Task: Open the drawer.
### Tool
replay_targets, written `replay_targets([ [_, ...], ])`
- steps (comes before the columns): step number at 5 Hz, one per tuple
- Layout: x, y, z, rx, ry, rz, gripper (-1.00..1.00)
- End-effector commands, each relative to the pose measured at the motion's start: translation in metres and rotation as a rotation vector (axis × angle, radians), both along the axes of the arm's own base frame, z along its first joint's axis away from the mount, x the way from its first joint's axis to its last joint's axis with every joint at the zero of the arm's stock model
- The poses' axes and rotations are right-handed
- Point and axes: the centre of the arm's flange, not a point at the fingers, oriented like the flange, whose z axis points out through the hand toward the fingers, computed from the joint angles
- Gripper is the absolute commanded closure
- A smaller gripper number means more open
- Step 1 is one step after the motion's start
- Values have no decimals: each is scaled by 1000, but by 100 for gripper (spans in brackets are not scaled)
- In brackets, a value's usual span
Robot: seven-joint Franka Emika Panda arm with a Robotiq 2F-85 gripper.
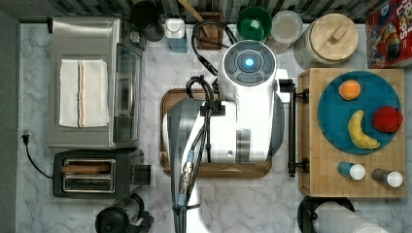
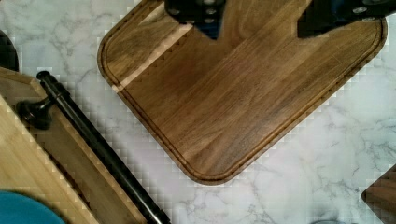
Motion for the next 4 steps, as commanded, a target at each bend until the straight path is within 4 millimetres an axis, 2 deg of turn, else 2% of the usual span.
replay_targets([
  [1, 0, 0, 0, 0, 0, 5, -100],
  [2, 0, 0, 0, 0, 0, 6, -100],
  [4, -12, -25, -20, -26, 12, 291, -100],
])
